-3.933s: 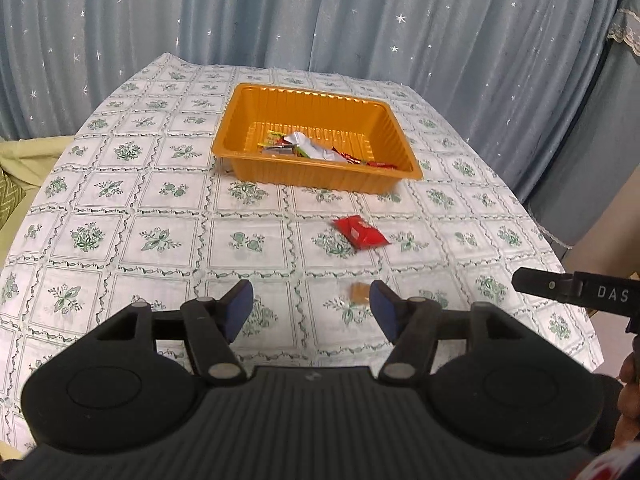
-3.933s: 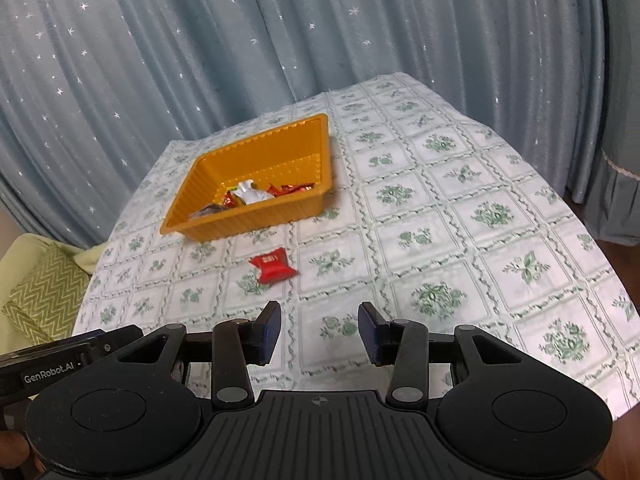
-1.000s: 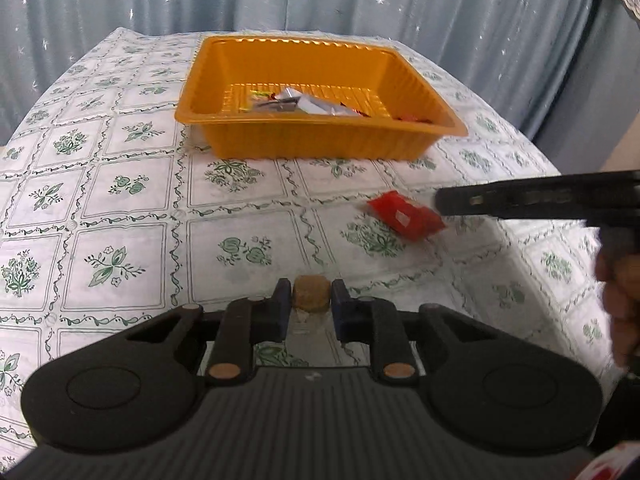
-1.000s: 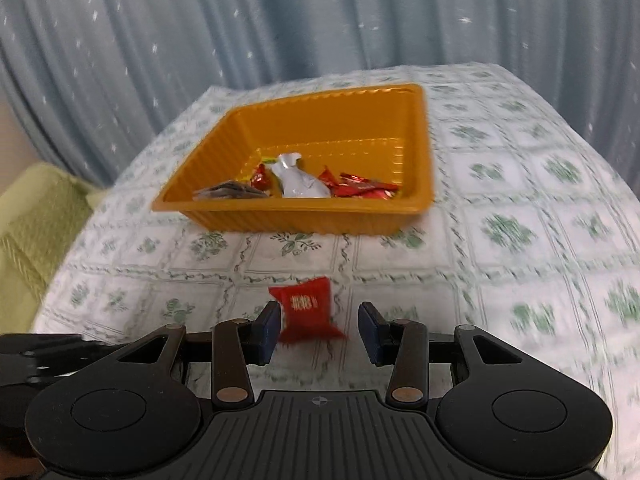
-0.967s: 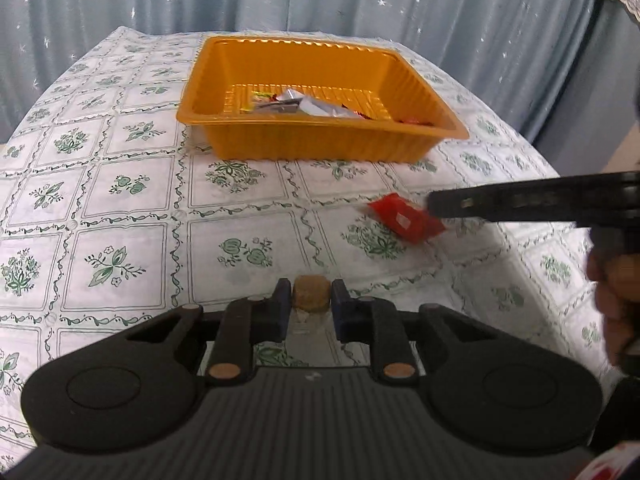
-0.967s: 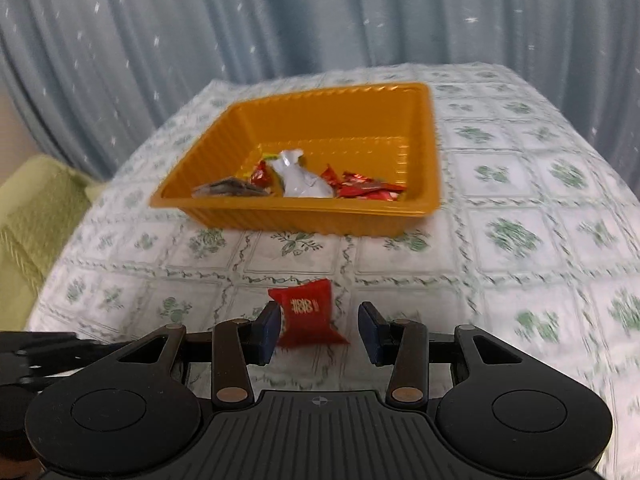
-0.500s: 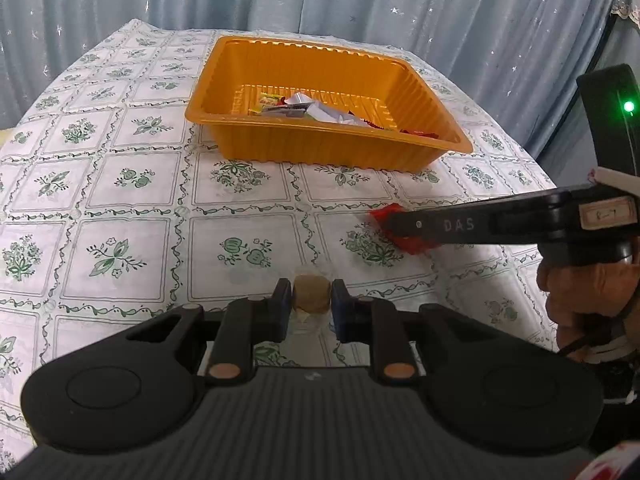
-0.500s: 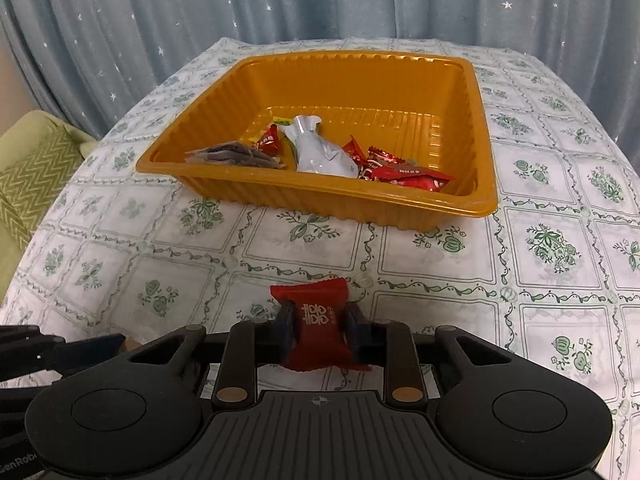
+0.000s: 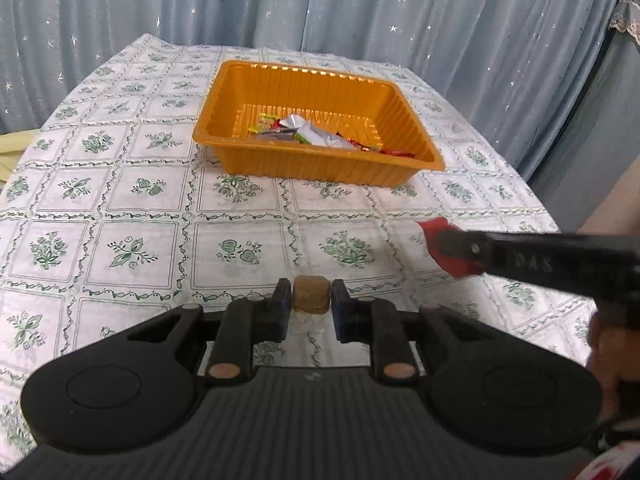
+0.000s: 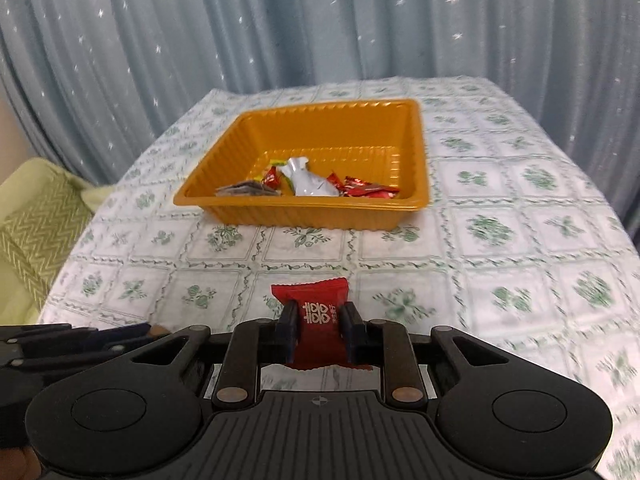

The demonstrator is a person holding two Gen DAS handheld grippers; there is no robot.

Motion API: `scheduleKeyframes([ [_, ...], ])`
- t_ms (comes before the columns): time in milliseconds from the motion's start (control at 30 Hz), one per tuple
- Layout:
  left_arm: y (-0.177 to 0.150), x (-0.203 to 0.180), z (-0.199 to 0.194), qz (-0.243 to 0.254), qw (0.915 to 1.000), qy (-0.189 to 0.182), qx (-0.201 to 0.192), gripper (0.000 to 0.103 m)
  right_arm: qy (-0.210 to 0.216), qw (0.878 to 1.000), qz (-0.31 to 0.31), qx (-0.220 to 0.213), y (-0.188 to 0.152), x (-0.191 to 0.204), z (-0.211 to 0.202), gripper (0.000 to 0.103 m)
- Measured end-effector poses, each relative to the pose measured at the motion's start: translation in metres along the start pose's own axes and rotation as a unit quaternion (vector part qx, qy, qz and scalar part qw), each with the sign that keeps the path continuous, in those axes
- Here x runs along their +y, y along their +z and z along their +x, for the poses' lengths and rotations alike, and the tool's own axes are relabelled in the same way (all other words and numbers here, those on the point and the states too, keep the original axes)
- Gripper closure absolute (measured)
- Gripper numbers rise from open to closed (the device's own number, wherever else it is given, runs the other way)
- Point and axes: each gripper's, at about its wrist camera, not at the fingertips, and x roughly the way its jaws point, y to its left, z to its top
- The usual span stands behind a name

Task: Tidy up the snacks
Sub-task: 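Carry the caramel cube and red candy over the orange tray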

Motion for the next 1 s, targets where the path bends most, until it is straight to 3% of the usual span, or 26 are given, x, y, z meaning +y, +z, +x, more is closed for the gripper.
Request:
scheduleKeyframes([
  [467,-0.002,-0.022,-0.057,0.004,0.9997,0.013,-0.021,0.084,-0.017,0.999,0.012,-0.029,-0.021,0.008,-0.075,0.08],
  [1000,-0.001,-0.027,-0.079,0.007,0.9993,0.012,-0.034,0.084,-0.016,0.999,0.005,-0.044,-0.02,0.012,-0.098,0.08],
])
